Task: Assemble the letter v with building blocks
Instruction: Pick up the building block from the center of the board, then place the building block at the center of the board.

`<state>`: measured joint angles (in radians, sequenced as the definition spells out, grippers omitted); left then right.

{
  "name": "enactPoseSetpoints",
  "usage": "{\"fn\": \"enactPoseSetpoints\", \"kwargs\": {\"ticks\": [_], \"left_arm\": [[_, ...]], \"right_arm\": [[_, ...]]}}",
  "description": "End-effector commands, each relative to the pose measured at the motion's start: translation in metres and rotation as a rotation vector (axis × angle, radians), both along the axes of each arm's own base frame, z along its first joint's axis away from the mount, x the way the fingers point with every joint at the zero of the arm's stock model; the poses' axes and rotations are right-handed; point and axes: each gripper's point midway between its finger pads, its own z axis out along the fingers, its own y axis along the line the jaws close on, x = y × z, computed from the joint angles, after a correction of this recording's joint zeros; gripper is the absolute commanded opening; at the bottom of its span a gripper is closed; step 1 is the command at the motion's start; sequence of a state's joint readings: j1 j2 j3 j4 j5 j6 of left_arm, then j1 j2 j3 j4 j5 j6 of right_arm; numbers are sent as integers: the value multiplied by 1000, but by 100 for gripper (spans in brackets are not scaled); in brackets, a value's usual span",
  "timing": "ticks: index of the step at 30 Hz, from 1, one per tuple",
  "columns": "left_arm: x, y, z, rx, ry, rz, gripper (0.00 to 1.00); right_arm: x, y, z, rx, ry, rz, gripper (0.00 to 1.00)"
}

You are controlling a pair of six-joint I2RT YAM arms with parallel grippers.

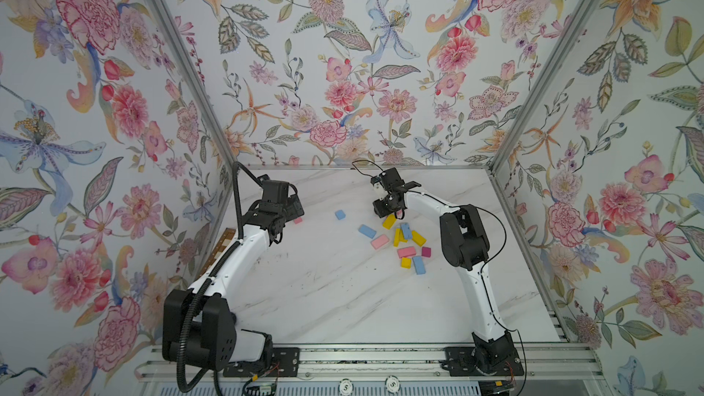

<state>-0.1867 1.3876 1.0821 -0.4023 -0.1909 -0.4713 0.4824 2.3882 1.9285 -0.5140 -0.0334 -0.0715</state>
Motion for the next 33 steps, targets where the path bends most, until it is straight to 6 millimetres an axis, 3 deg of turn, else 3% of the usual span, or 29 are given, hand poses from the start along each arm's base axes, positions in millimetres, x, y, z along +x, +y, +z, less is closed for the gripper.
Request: {"fn": "enactPoseSetpoints", "kwargs": {"ticks": [1,6,10,12,17,23,28,33], "left_arm": [[-7,3,-12,3,67,-4,99],[-7,-19,-26,-169,83,-92,99],[-9,-23,-34,-303,91,-110,99],[-10,-24,-38,-363,94,-108,99],[-12,-15,-56,-503,132,-52,99],[-23,11,-79,-579,171,51,99],[-32,23,-92,-653,173,103,99],[-40,29,-100,-684,172,128,99]], "right_arm": [[-18,-6,-16,-61,55,-4,37],[-19,11,31,-44,-35,-14,28],[-41,56,71,39,-78,28,28],[-54,80,79,57,-90,61,28],[-82,143,79,101,-95,132,30],[-97,196,65,160,-74,158,30],[-105,217,44,184,-35,165,31],[-108,222,26,192,5,152,33]]}}
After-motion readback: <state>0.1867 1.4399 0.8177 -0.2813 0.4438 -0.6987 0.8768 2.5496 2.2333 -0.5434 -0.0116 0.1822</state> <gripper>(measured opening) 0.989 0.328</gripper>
